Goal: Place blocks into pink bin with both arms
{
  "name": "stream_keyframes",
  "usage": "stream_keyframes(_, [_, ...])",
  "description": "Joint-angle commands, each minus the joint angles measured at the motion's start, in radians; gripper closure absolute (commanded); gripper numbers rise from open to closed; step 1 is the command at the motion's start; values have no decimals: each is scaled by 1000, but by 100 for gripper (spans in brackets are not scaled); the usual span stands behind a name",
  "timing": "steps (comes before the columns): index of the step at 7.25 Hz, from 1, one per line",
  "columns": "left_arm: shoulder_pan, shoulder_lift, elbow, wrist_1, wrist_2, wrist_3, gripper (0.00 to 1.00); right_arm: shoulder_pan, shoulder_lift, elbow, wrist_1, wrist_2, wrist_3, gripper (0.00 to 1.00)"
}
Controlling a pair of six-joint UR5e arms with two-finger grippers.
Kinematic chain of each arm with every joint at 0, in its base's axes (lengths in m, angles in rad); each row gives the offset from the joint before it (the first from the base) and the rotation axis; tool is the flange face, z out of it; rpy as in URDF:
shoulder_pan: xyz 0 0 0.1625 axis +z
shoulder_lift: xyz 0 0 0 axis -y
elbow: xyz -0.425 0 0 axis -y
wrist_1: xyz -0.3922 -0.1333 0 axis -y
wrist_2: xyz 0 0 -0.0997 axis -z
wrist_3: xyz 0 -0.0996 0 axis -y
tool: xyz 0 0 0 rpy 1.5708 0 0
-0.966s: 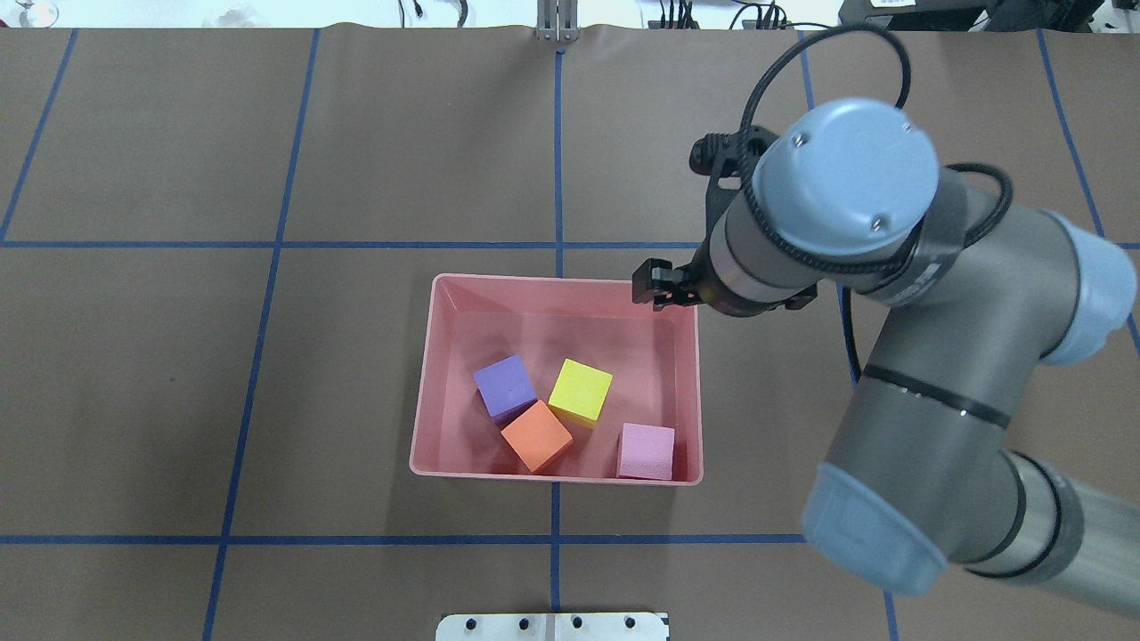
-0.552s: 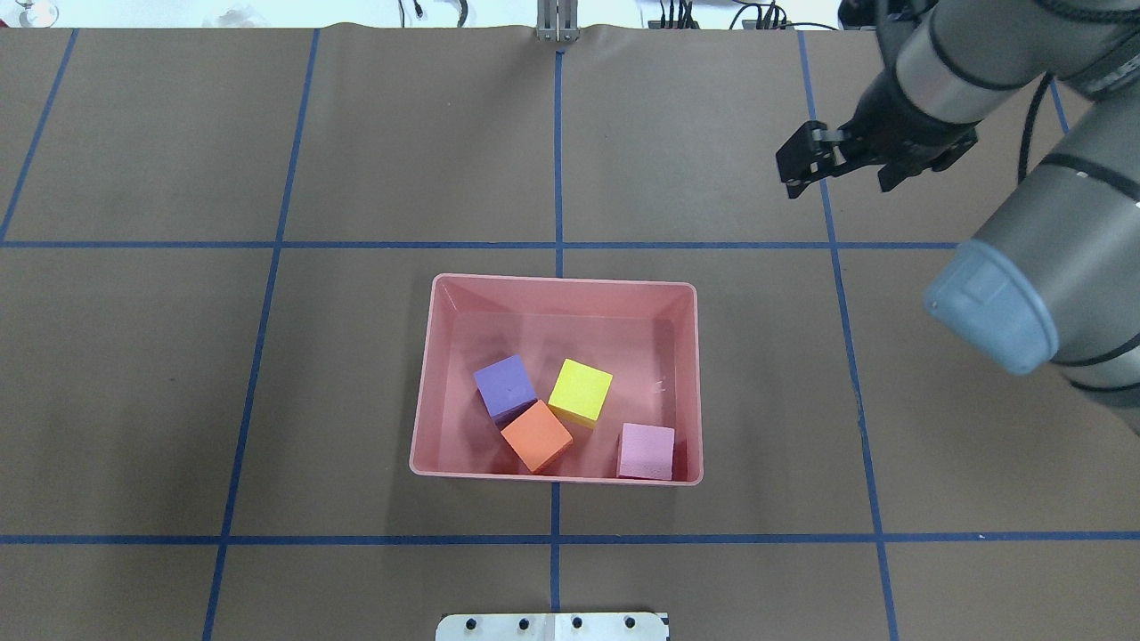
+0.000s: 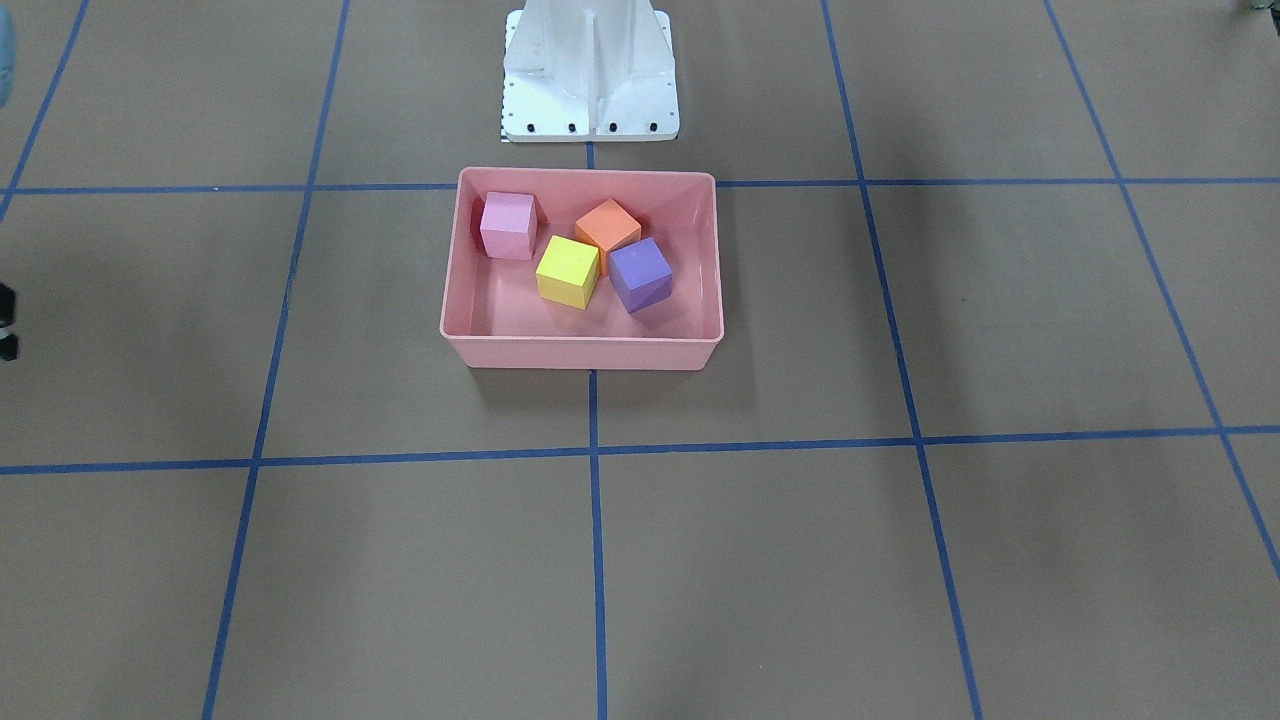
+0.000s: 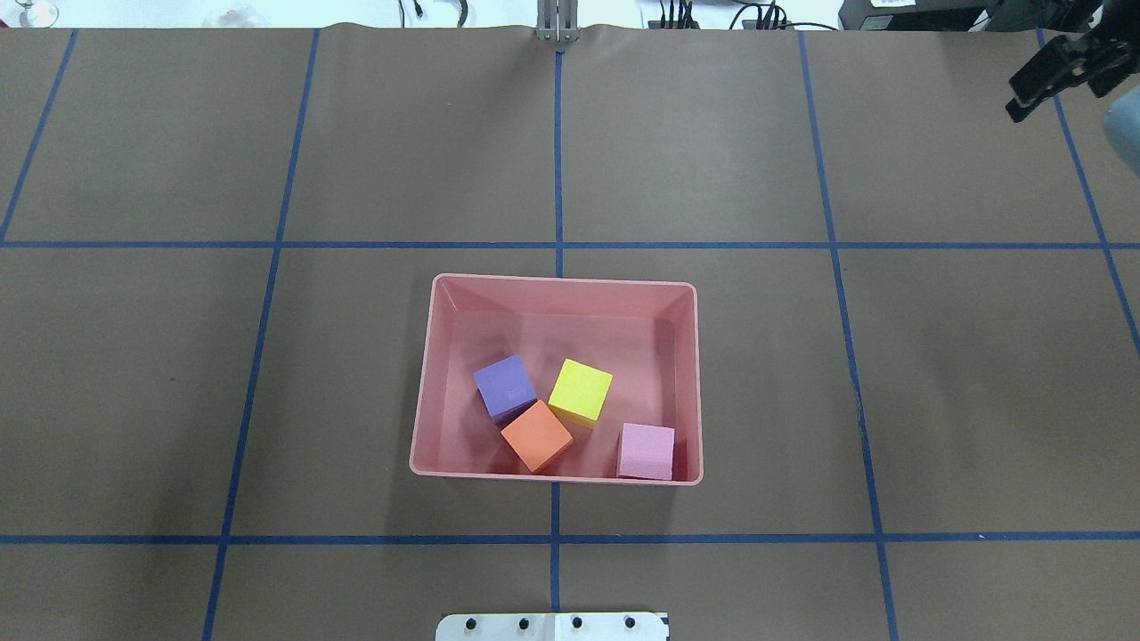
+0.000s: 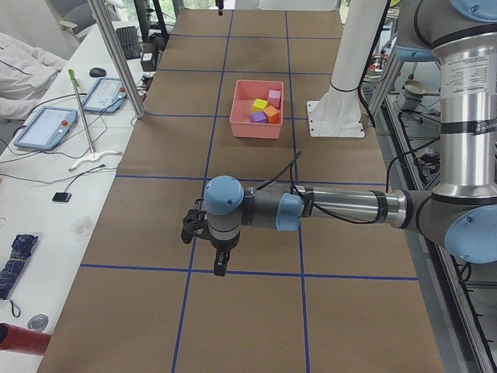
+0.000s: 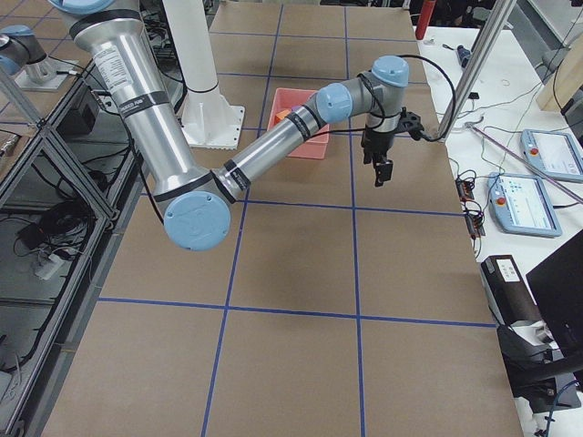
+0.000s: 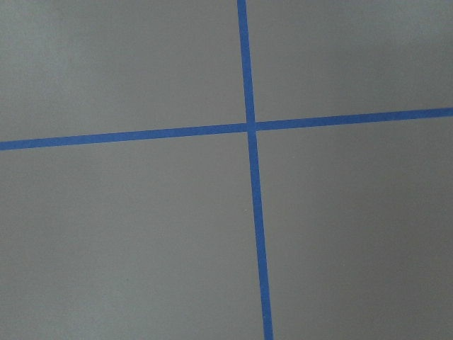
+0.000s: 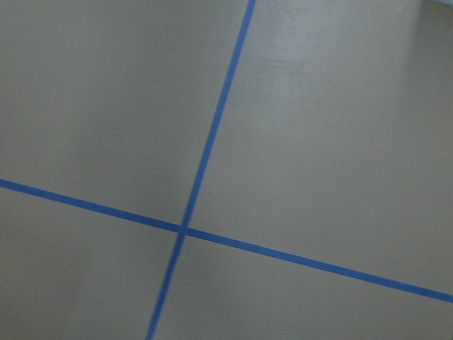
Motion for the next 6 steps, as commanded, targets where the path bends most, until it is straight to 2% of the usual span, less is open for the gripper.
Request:
stream_keyframes(1, [-17,30,-15,3,-41,63,0,133,-62,-109,13,33,-259,0])
stream_keyframes(3, [-20,40,-17,-6,-45,57,0,239,-175,-178,100,44,-309,0])
stream_keyframes(6, [-46,71,-35,-9,-37,59,0,296,-390,-189,290,42,-303,0])
